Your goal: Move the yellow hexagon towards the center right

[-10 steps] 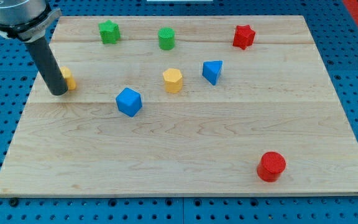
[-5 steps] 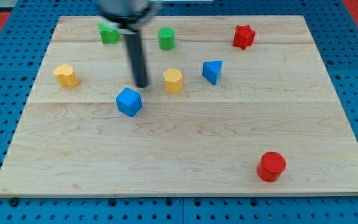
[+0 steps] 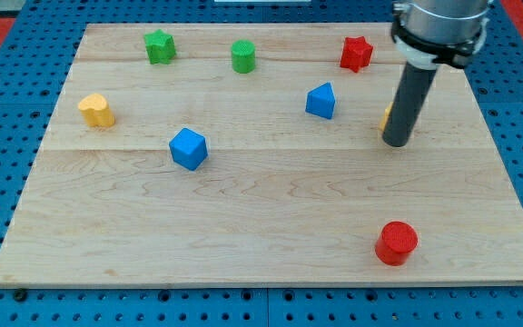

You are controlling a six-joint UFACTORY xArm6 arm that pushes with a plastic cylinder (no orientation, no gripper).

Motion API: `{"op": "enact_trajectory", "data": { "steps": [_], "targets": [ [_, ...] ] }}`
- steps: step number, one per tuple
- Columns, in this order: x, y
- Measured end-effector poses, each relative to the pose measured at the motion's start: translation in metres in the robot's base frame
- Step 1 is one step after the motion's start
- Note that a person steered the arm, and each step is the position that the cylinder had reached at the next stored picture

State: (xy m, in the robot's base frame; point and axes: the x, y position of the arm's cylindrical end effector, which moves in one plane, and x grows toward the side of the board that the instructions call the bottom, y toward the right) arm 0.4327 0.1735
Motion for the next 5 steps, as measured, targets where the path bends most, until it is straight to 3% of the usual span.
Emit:
{"op": "enact_trajectory", "data": {
  "steps": [3,5],
  "targets": [
    [0.016,-0.004],
    [0.064,0.036]
  ]
}}
